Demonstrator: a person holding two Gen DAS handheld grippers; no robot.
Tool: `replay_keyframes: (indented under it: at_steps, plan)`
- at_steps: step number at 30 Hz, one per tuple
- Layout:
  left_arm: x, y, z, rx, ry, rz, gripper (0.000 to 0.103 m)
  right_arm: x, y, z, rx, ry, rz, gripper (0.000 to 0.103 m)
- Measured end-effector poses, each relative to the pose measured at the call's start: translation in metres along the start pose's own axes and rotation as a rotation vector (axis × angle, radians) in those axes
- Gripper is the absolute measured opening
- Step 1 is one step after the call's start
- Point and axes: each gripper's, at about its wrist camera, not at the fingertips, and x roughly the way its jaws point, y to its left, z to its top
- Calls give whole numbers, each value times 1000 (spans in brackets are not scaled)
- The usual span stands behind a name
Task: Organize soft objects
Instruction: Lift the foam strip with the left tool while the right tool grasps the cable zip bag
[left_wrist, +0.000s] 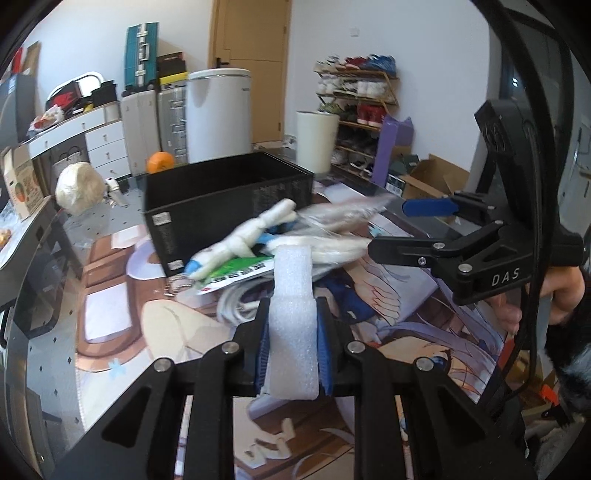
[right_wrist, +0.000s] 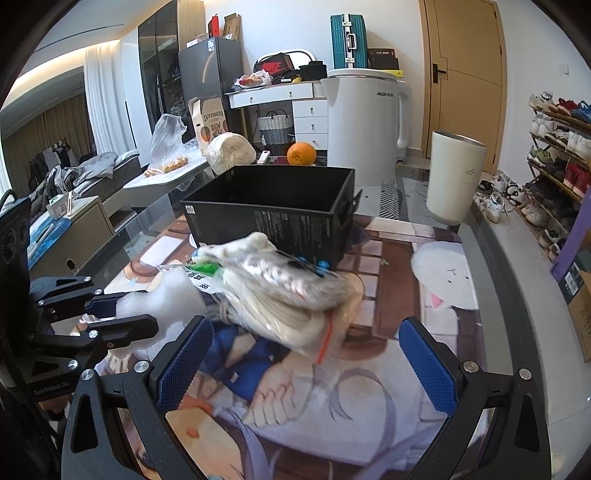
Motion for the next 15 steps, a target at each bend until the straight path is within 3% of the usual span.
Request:
replay_keyframes:
  at_steps: [9,15]
  plan:
    - [-11,16,4,-54,-51,26,20,21,10,19,19,-4,17,102]
    - [-16,23,6,-78,-74,31,20,31,4,23,68,17,-32,102]
